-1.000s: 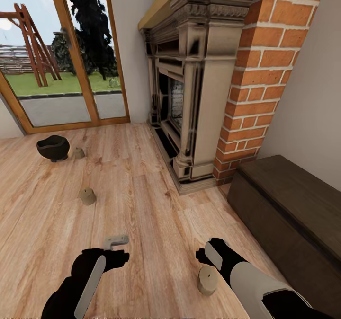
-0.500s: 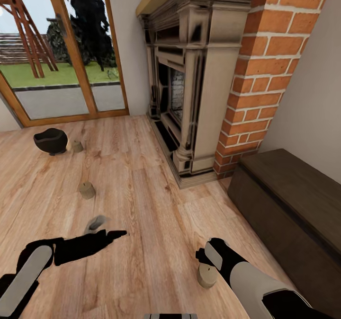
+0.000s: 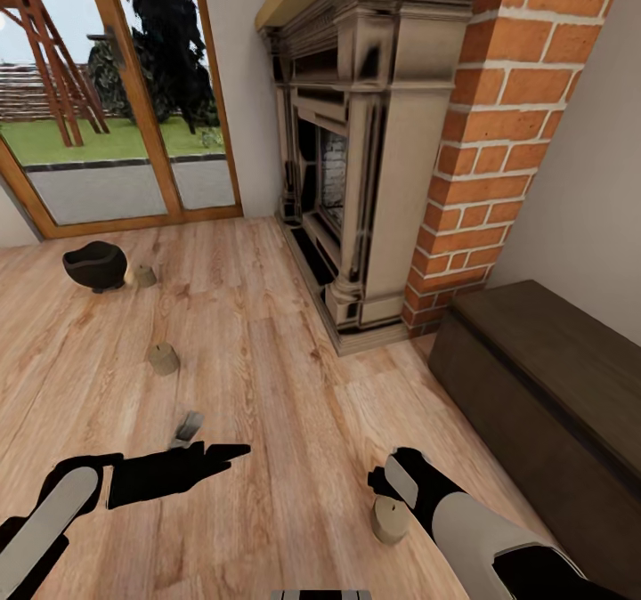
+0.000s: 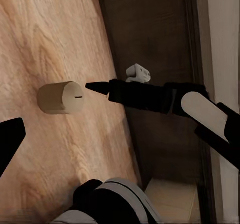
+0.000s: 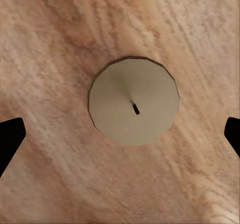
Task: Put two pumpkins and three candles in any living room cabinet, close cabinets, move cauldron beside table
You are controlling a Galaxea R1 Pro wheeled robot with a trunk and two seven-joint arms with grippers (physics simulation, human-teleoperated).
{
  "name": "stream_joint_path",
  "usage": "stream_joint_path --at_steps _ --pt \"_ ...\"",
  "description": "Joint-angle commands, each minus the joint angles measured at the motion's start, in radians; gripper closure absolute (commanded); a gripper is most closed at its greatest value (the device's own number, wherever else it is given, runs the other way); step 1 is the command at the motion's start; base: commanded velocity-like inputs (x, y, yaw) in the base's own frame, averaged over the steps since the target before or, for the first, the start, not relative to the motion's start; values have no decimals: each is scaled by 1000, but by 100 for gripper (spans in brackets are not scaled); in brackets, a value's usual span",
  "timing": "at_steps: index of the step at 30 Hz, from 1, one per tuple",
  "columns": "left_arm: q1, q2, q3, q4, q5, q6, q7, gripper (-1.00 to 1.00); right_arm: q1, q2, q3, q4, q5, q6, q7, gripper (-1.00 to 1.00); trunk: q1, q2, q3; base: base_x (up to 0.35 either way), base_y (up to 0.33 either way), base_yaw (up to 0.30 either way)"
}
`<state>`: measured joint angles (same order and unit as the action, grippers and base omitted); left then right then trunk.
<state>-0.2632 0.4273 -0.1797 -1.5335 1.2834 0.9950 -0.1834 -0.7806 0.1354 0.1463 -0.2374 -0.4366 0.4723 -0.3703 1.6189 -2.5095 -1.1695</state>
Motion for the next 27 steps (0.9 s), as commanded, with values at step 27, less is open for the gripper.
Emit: stream_joint_path --at_steps 27 --pt "-1 -1 -19 1 -6 -1 -13 -100 0 0 9 6 -8 -54 -7 -100 3 -2 -28 57 4 0"
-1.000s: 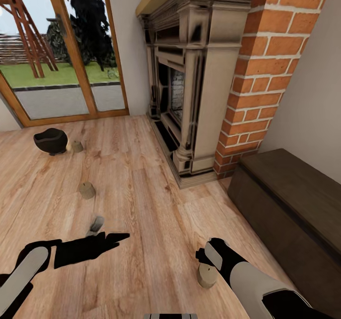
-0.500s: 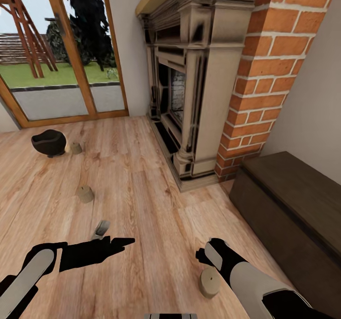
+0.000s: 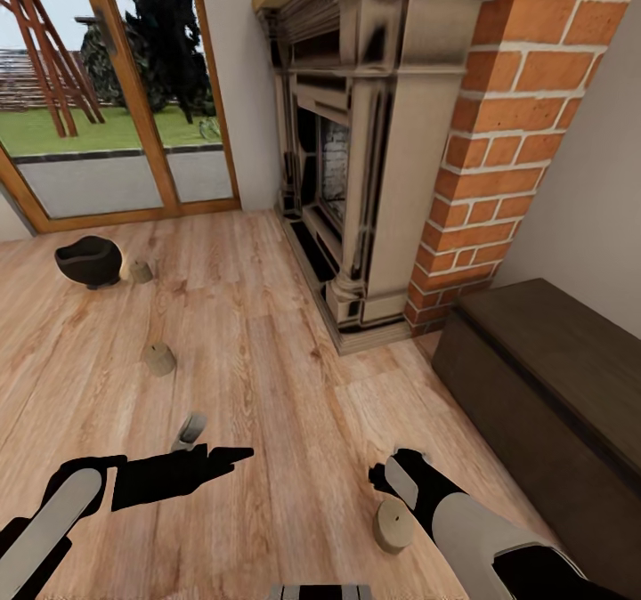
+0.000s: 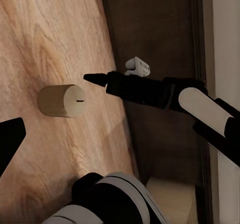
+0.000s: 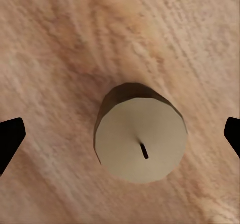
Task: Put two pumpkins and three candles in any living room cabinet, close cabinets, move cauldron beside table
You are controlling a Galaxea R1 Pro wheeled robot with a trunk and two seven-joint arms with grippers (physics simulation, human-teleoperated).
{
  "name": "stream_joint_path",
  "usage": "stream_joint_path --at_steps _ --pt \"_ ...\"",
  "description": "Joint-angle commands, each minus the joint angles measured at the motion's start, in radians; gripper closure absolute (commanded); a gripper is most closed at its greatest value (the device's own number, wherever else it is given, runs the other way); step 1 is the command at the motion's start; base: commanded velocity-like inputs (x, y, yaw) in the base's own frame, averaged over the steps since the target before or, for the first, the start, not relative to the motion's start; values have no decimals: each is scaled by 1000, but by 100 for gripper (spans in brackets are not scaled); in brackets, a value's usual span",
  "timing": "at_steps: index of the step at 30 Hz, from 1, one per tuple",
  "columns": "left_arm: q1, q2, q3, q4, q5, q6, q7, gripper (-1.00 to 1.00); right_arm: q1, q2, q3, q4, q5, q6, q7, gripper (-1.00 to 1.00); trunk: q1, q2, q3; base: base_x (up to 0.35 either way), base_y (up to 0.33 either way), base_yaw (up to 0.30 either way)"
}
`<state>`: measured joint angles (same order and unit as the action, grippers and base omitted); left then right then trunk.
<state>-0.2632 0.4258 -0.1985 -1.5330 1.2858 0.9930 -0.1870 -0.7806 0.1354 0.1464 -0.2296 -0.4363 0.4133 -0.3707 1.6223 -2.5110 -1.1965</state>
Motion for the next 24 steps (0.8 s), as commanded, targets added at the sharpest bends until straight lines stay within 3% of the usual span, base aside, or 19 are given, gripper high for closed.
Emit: stream_joint_path --at_steps 1,19,24 --pt "-1 1 -1 0 -8 1 -9 -100 0 0 9 -2 -9 0 -7 -100 0 -1 -5 0 0 0" --pt "-1 1 -2 0 -8 1 -9 -100 0 -1 9 1 -8 -64 -5 -100 8 -5 -74 0 0 0" --pt "-1 -1 -2 0 -8 1 -9 -100 0 0 26 1 -8 -76 -5 -100 11 -6 -94 0 0 0"
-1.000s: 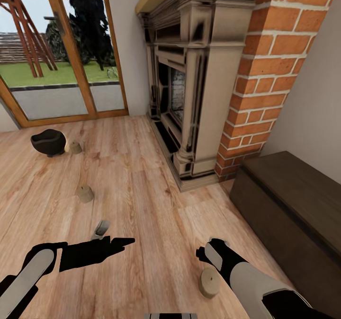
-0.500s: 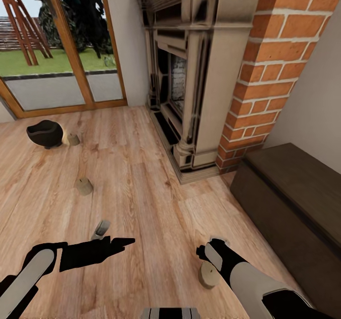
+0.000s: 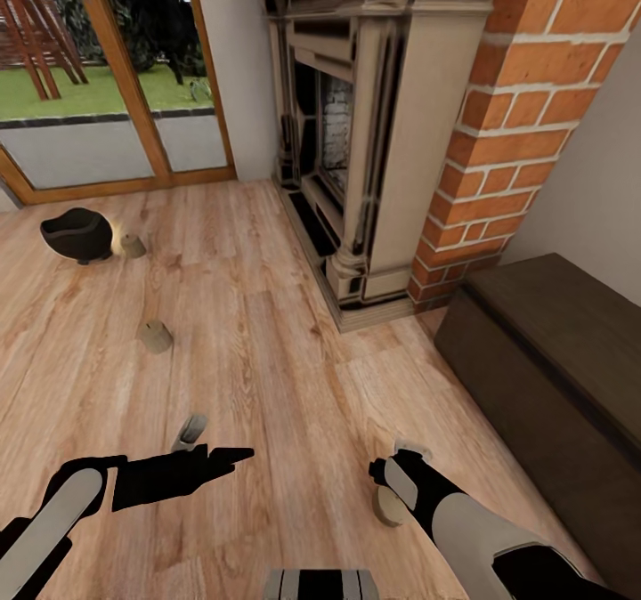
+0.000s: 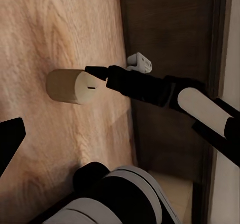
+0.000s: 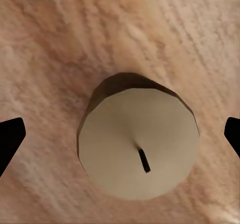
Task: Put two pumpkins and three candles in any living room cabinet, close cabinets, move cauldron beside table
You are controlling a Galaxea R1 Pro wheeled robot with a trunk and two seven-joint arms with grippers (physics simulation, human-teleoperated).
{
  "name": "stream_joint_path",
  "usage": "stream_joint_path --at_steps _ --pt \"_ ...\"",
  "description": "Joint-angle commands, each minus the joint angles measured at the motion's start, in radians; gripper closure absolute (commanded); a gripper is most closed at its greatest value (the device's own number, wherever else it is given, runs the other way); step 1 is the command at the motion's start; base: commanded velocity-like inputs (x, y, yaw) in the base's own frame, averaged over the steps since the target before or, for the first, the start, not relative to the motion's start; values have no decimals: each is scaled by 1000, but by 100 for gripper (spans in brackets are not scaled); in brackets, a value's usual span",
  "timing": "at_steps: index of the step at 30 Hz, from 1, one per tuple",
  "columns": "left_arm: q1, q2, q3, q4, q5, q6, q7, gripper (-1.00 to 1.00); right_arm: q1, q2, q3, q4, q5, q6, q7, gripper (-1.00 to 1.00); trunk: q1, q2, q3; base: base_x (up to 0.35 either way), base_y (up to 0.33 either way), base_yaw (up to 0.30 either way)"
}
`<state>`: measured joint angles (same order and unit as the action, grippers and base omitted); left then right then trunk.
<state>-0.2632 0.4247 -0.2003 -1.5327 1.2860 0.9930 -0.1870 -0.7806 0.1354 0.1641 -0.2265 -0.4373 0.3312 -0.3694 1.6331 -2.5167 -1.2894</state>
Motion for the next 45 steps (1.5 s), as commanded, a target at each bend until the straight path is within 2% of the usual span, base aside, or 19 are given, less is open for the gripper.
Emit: stream_joint_path --at_steps 1,8,12,24,42,45 --pt "-1 1 -1 0 -8 1 -9 -100 0 0 13 -2 -7 4 -6 -100 0 -1 -5 0 0 0" --pt "-1 0 -1 0 -8 1 -9 -100 0 -1 17 -1 -8 0 -6 -100 3 -2 -32 0 0 0" --pt "-1 0 -1 0 -8 1 -9 -100 0 -1 18 10 -8 -20 -6 -100 3 -2 -32 0 0 0" --pt "-1 0 -2 0 -8 1 -9 -100 0 -1 18 16 -8 -33 -6 -100 9 -5 -78 0 0 0" --pt "-1 0 -4 0 -8 1 -9 -100 0 -2 18 34 -6 -77 -1 -100 9 -5 -78 0 0 0" --pt "-1 0 -5 0 -8 1 -9 -100 0 -2 18 35 -6 -79 4 -100 10 -6 -90 0 0 0"
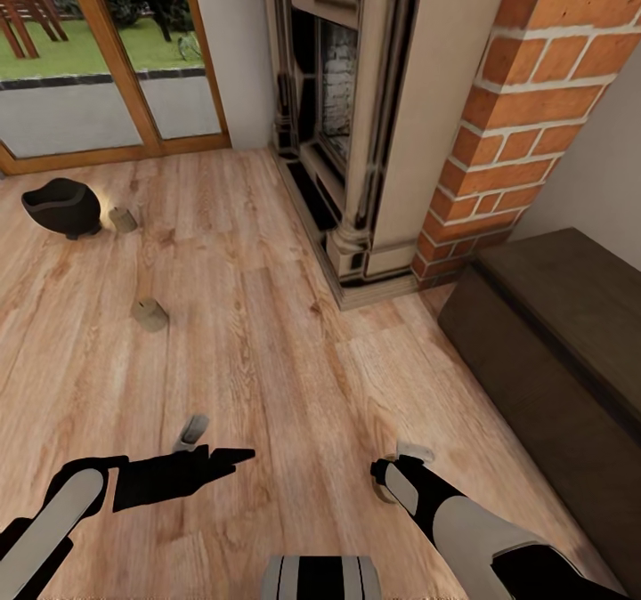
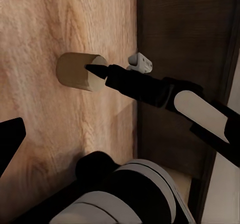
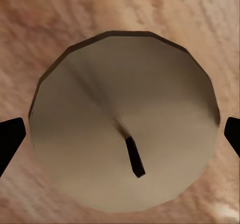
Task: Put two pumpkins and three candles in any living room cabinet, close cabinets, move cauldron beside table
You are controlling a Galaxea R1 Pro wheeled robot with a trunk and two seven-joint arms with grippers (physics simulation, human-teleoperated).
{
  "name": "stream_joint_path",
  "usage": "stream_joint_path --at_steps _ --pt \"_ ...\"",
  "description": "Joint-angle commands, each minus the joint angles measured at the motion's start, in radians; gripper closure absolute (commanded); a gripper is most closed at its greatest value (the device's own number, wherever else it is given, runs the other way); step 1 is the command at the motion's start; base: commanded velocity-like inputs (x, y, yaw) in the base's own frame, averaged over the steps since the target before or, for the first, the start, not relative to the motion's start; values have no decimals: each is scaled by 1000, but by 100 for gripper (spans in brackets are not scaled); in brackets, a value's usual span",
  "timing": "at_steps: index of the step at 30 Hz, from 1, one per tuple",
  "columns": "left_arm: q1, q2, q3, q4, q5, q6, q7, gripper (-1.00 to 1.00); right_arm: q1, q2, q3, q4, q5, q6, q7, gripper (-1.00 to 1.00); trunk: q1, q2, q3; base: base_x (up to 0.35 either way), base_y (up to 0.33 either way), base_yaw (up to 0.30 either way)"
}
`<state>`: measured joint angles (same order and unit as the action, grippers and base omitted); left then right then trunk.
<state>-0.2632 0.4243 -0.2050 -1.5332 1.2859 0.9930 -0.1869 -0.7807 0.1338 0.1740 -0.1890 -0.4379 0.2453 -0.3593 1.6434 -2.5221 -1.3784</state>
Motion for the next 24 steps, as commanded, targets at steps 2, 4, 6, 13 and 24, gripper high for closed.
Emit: stream_joint_path --at_steps 2,4,6,13,24 --pt "-1 1 -2 1 -8 1 -9 -100 0 0 9 -2 -6 6 -5 -100 1 -1 -9 0 0 0" --pt "-1 1 -3 1 -8 1 -9 -100 0 0 9 -2 -6 6 -5 -100 1 -1 -9 0 0 0" --pt "-1 1 -3 1 -8 1 -9 -100 0 0 9 -1 -6 6 -4 -100 1 -1 -9 0 0 0" --pt "-1 1 -4 1 -8 1 -9 -100 0 0 9 -2 -5 5 -4 -100 1 -1 -9 0 0 0" --pt "-1 1 -3 0 -8 1 -9 -100 0 0 9 -1 -6 3 -4 -100 2 -1 -20 0 0 0"
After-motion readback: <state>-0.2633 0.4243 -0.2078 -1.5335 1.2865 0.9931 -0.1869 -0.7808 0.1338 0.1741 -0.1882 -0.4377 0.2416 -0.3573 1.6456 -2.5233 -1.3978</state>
